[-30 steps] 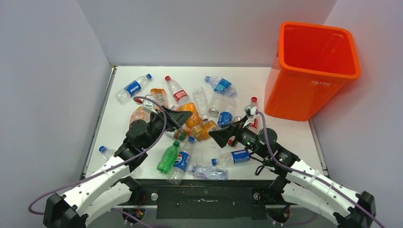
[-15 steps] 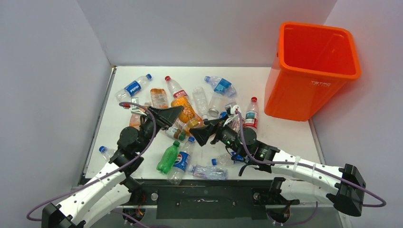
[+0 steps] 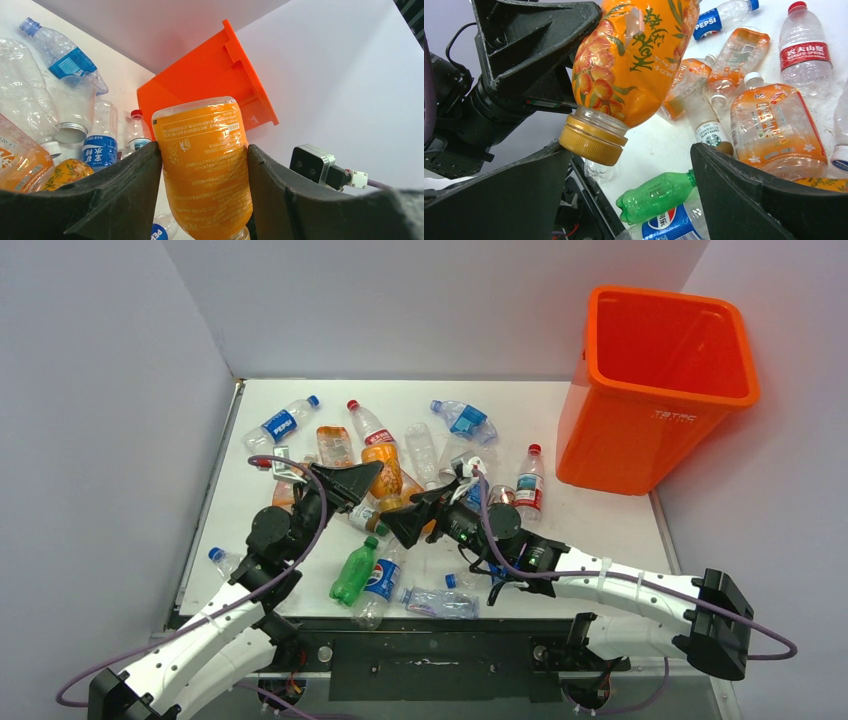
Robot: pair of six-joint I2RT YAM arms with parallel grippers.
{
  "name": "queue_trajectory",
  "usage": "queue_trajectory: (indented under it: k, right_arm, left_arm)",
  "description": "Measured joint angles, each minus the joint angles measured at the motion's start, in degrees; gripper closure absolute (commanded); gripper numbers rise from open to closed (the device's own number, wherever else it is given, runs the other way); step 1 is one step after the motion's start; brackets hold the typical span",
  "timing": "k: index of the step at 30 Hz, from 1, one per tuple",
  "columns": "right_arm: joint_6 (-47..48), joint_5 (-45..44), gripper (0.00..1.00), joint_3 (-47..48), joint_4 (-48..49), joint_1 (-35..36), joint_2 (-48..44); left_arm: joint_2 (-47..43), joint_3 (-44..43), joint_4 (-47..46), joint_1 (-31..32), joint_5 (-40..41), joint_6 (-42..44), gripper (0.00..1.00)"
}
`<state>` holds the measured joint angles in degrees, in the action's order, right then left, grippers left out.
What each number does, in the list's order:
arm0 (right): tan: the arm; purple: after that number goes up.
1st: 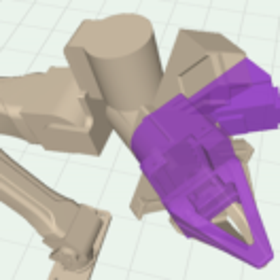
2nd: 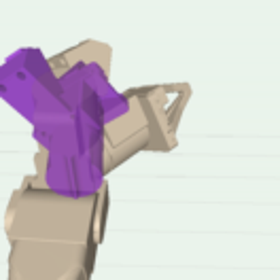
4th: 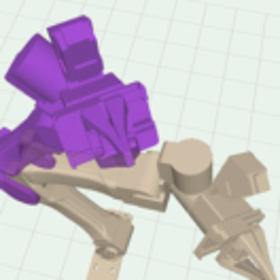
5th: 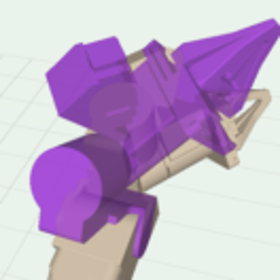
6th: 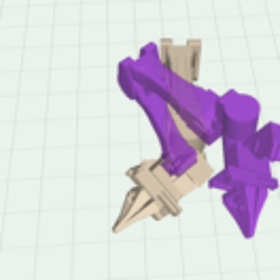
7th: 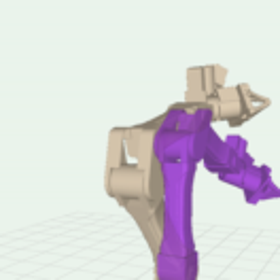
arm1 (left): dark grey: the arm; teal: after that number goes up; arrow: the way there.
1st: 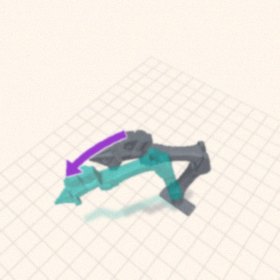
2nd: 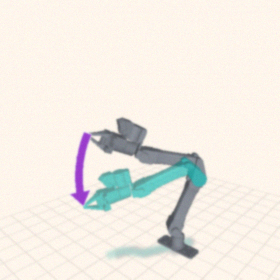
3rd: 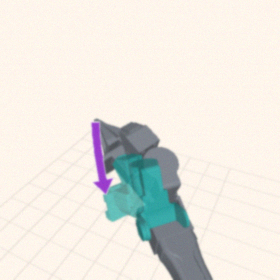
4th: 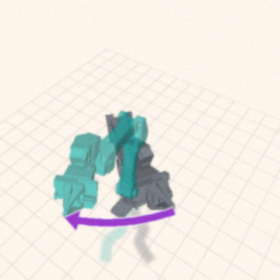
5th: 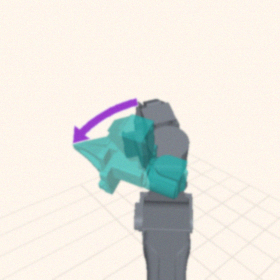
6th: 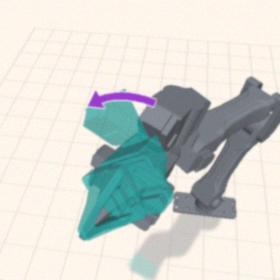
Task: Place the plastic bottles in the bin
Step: Place the plastic bottle in the trash bin.
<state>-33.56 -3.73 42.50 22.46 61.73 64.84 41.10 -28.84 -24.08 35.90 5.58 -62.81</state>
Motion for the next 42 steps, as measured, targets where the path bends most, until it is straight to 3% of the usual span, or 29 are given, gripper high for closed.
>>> queue_trajectory:
  k: [27, 34, 40, 42]
  right_arm:
    - [-0.5, 1.7, 0.10, 3.6, 1.4, 0.7, 3.2]
    - [-3.9, -0.5, 0.06, 12.0, -4.1, 0.7, 6.8]
    - [-5.9, -2.9, 0.02, 12.8, -9.4, 0.7, 9.6]
    - [-6.2, -3.5, 0.05, 12.8, -10.9, 0.7, 10.3]
  left_arm:
    - [-2.4, 0.3, 5.1, 0.1, 3.8, 0.5, 1.00]
    - [-2.4, 0.3, 6.7, 0.1, 7.6, 1.5, 1.00]
    - [-2.4, -0.2, 7.2, 0.1, 8.9, 2.0, 1.00]
    - [-2.4, -0.3, 7.2, 0.1, 9.0, 2.0, 1.00]
